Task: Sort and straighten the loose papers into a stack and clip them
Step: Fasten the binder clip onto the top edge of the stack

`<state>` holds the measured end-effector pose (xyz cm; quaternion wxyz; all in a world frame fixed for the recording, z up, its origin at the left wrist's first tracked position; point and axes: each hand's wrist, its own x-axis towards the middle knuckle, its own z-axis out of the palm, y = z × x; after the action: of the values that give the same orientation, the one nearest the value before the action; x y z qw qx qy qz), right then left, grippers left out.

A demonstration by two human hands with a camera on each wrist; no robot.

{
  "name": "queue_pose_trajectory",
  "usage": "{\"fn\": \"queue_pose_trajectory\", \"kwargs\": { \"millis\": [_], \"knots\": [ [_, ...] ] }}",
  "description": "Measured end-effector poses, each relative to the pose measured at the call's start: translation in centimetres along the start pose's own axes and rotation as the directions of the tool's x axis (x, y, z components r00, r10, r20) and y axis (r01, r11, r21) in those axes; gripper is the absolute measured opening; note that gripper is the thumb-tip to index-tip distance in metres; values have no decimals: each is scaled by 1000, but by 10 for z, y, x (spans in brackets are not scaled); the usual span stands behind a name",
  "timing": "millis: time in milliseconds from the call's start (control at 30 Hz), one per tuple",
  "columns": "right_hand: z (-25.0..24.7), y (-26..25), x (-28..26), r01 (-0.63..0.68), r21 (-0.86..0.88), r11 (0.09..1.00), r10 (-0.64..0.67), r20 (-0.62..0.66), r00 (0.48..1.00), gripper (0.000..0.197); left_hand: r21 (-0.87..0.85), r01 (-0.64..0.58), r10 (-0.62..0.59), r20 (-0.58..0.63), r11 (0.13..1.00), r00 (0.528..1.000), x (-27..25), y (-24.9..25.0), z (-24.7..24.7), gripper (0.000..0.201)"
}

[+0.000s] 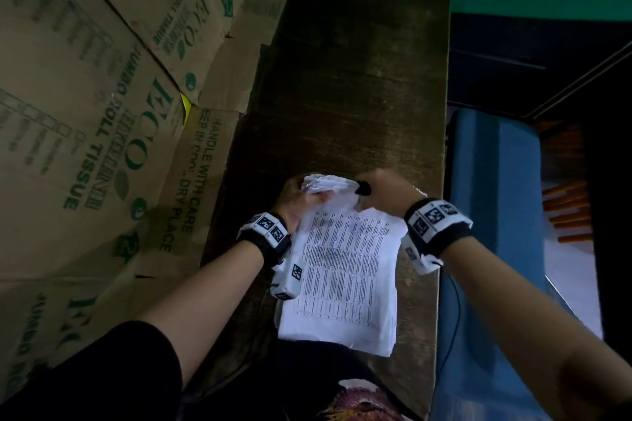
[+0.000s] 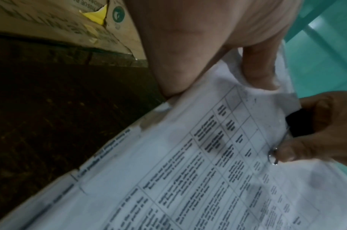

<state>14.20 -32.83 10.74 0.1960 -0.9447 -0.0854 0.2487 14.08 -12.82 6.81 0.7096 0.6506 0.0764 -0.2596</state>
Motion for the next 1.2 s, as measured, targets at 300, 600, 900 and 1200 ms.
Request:
{"fn": "queue_pose_trajectory", "kwargs": {
  "millis": [300,600,900,1200],
  "knots": [
    [-46,-2,-7,68,286,956,-38,-107,994,28,340,176,-202,41,924,979,-48,-56,-33,57],
    [23,79,-30,-208,760,615,562,-239,792,84,200,239,-242,-9,950,970,-21,-39,-32,50],
    [67,81,-33,-193,926,325,482,13,876,51,145,176,-172,-43,974,984,61,-20,2,73],
    [26,126,14,-502,552,666,701,-231,675,78,650,231,-138,-192,724,972,130,-1,50,76]
  ]
}}
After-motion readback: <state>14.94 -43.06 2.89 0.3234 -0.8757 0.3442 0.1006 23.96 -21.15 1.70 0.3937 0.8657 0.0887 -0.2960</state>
